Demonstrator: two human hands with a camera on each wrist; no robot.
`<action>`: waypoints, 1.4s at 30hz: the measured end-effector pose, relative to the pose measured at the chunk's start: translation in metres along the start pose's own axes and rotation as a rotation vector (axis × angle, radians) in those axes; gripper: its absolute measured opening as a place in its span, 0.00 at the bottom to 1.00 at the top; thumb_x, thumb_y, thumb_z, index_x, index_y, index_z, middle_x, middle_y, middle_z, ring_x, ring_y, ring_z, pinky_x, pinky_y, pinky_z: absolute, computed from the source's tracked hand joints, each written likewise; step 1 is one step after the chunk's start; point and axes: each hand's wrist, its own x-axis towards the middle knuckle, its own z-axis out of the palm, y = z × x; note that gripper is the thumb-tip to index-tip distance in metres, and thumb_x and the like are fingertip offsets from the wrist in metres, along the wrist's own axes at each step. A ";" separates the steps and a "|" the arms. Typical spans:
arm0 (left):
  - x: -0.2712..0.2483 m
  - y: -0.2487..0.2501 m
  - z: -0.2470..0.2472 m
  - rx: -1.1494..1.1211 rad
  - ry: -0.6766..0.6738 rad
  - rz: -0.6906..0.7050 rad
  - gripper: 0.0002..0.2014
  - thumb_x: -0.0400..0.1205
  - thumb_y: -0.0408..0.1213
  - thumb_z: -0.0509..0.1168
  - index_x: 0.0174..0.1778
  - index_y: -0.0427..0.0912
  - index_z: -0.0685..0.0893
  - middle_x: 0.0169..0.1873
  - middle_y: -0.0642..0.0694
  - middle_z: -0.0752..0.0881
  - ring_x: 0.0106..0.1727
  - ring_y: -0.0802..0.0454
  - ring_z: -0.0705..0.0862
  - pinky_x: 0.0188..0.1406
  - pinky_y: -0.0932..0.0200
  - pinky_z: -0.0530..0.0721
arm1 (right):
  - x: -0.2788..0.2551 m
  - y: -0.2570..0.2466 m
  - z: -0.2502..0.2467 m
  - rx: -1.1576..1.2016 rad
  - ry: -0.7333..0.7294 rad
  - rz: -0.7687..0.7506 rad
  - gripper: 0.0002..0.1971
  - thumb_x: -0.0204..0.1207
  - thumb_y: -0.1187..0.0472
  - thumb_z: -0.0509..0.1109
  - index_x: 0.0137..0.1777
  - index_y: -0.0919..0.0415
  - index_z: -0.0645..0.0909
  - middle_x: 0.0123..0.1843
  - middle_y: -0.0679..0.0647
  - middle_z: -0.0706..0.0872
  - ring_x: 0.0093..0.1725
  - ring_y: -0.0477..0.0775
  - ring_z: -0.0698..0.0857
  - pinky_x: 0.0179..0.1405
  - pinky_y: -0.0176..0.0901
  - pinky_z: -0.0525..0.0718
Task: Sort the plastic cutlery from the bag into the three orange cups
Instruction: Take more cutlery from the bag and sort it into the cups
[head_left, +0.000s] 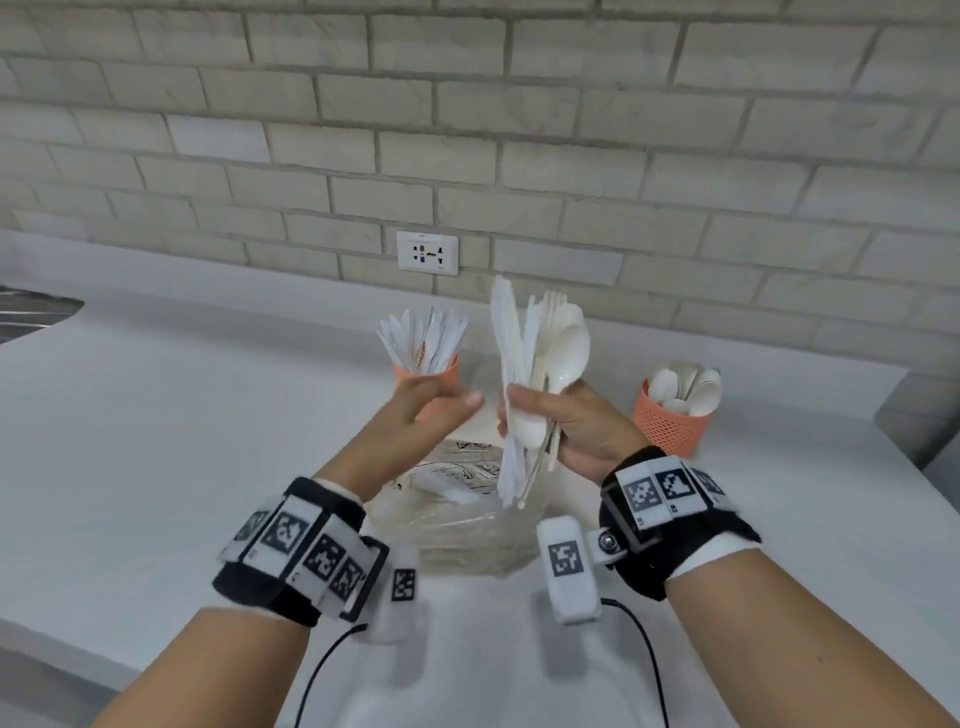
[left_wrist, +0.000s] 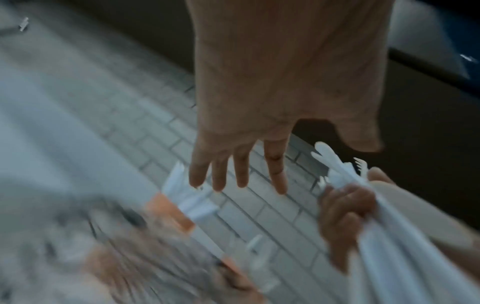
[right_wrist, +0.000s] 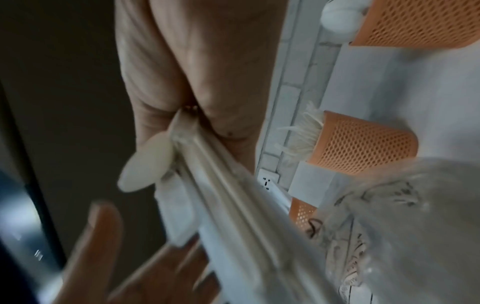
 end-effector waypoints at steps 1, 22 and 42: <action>0.000 0.006 0.005 -0.103 -0.114 -0.012 0.31 0.70 0.64 0.63 0.65 0.50 0.77 0.69 0.53 0.75 0.68 0.56 0.75 0.68 0.55 0.72 | -0.002 0.000 0.006 -0.055 -0.087 0.034 0.09 0.77 0.76 0.61 0.52 0.65 0.79 0.32 0.50 0.89 0.33 0.46 0.88 0.33 0.38 0.86; 0.020 0.005 0.027 -0.599 0.053 -0.046 0.09 0.72 0.36 0.74 0.42 0.36 0.83 0.38 0.37 0.84 0.42 0.46 0.84 0.44 0.54 0.84 | 0.004 0.036 0.033 -0.233 -0.197 0.269 0.15 0.63 0.73 0.65 0.52 0.70 0.76 0.33 0.61 0.76 0.31 0.53 0.81 0.33 0.44 0.83; 0.037 -0.015 0.018 -0.848 0.229 -0.185 0.06 0.79 0.32 0.68 0.45 0.32 0.83 0.28 0.43 0.86 0.30 0.52 0.86 0.27 0.63 0.83 | 0.014 0.014 0.041 -1.091 0.094 -0.354 0.13 0.66 0.61 0.79 0.47 0.62 0.79 0.36 0.44 0.73 0.31 0.38 0.71 0.33 0.25 0.71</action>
